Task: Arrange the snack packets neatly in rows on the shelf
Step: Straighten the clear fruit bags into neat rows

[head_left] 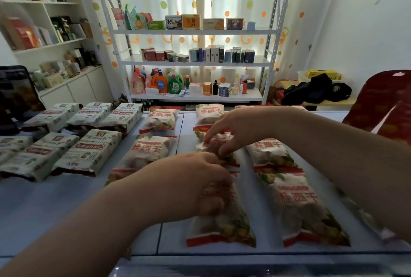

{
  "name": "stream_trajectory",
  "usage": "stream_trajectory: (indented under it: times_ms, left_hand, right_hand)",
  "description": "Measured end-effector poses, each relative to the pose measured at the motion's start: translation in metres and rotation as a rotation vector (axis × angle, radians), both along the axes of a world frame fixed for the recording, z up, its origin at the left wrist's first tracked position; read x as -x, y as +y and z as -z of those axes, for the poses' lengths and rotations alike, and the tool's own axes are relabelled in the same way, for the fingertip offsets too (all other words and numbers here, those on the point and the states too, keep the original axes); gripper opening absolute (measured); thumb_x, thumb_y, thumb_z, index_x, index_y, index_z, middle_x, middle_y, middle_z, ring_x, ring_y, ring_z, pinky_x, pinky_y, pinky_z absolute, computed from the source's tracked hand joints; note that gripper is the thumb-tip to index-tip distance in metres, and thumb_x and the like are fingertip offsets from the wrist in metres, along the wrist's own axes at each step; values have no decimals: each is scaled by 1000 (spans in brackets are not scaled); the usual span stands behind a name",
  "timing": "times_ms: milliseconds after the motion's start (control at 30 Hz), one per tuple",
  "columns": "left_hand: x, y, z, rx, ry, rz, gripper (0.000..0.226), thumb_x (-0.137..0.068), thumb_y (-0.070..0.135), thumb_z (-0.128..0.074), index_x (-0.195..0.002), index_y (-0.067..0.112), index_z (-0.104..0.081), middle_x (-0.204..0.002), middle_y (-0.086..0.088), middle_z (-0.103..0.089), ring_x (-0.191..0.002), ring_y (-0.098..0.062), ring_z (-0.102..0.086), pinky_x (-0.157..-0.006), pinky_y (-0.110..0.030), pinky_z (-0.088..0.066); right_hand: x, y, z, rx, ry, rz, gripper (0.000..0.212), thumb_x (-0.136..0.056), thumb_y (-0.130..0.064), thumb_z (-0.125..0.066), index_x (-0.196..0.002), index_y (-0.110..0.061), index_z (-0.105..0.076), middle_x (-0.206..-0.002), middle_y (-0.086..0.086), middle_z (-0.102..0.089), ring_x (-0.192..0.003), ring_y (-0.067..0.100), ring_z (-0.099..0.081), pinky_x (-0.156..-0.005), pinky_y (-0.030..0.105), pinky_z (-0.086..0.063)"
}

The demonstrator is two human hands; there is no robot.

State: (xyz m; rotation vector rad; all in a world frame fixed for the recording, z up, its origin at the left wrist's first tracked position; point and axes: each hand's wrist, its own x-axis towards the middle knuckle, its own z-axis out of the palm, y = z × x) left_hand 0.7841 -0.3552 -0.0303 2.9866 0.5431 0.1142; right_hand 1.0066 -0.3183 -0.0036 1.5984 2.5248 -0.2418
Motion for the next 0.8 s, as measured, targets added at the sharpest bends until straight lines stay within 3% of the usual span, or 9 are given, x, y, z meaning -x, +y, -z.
stream_trajectory:
  times_ms: [233,367,500,600,667,733,800]
  left_hand:
    - [9,-1,0,-22,-34,-43,45,-86,58,-51,-130,49,-44,-128,25,-46,-105,1,-51,-78,-21,-43]
    - [52,27,-13,-40,-113,-220,44,-83,55,-50,-127,53,-45,-133,24,-47,-105,1,-51,-83,-24,-46]
    - [91,63,-14,-36,-20,-409,48,-87,39,-64,-131,49,-49,-141,16,-45,-119,-10,-50,-97,-36,-46]
    - [91,72,-4,1,24,-410,45,-86,36,-64,-129,44,-54,-137,13,-49,-117,-12,-52,-95,-29,-43]
    - [85,73,2,-15,20,-396,45,-85,33,-65,-128,43,-57,-133,13,-52,-112,-11,-55,-87,-21,-41]
    - [82,74,4,-28,5,-393,45,-84,34,-67,-128,41,-58,-132,12,-54,-110,-12,-56,-87,-24,-44]
    - [79,75,6,-36,-13,-380,46,-83,33,-67,-127,40,-59,-131,11,-54,-110,-13,-57,-90,-28,-47]
  right_hand:
    - [6,-3,-4,1,-3,29,52,-88,-53,-65,-137,-46,-50,-136,-13,-54,-118,8,-50,-101,34,-41]
    - [27,17,-12,-128,83,29,52,-91,-48,-63,-140,-38,-48,-138,-9,-55,-119,10,-52,-103,35,-43]
    - [67,61,-11,-185,84,10,51,-98,-24,-55,-147,-34,-42,-149,-1,-45,-133,18,-43,-111,38,-34]
    - [95,95,-4,-107,-12,26,68,-95,2,-41,-150,-38,-36,-158,-1,-31,-144,19,-29,-118,41,-23]
    - [104,110,2,-17,-89,41,78,-91,9,-36,-149,-42,-35,-159,-1,-29,-141,24,-34,-114,43,-31]
    - [104,119,6,25,-115,54,78,-90,7,-35,-146,-48,-37,-156,0,-36,-128,26,-48,-104,44,-44]
    - [98,123,8,12,-104,47,73,-93,2,-38,-142,-52,-41,-151,-1,-42,-120,24,-52,-101,43,-46]
